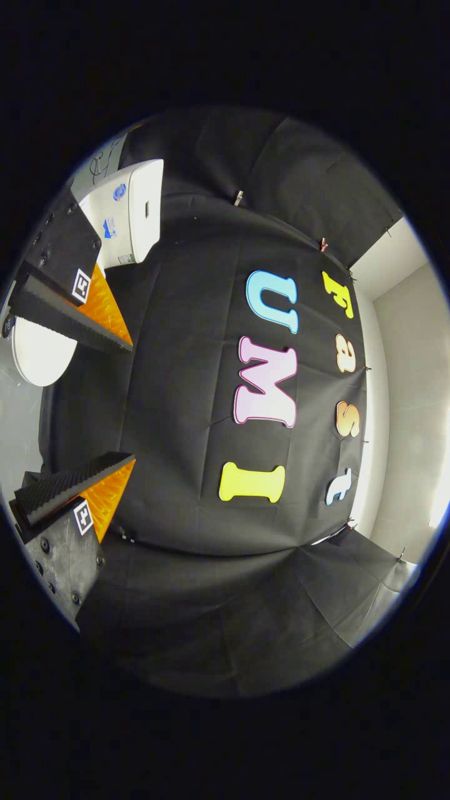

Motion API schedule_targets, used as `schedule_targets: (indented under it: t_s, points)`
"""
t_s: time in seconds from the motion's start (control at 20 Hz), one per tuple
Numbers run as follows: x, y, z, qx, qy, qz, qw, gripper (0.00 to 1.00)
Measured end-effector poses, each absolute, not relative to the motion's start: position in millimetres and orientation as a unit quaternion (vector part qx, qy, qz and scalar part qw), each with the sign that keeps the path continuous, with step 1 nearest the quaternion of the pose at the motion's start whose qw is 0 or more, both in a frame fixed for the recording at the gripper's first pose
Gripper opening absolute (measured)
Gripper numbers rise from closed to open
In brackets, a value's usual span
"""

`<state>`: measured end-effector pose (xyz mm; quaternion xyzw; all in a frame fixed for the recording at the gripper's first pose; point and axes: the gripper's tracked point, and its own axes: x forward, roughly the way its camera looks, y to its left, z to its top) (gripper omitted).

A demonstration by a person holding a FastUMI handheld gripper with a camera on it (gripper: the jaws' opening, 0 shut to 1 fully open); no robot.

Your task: Open the toilet lid.

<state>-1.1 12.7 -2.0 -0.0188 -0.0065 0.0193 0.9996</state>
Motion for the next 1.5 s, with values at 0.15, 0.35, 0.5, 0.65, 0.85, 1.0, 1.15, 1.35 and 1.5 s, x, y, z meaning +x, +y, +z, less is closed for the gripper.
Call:
schedule_targets:
  t_s: [0.15, 0.35, 0.5, 0.65, 0.85, 1.0, 1.15, 1.35, 1.5]
  points:
    - [-4, 10, 4, -0.015, -0.014, 0.017, 1.0, 0.98]
    - [-4, 8, 0, -0.002, -0.005, 0.016, 1.0, 0.98]
    - [-5, 6, -3, 0.004, 0.002, 0.015, 1.0, 0.98]
    - [-4, 5, -6, 0.005, 0.006, 0.017, 1.0, 0.97]
    - [-4, 4, -11, 0.005, 0.012, 0.016, 1.0, 0.98]
    - [-3, 4, -16, 0.005, 0.019, 0.019, 1.0, 0.98]
    - [-5, 2, -18, 0.0, 0.021, 0.02, 1.0, 0.98]
    - [-7, 1, -19, 0.013, 0.024, 0.026, 0.999, 0.98]
    - [-4, 4, -27, 0.033, 0.043, 0.024, 0.998, 0.98]
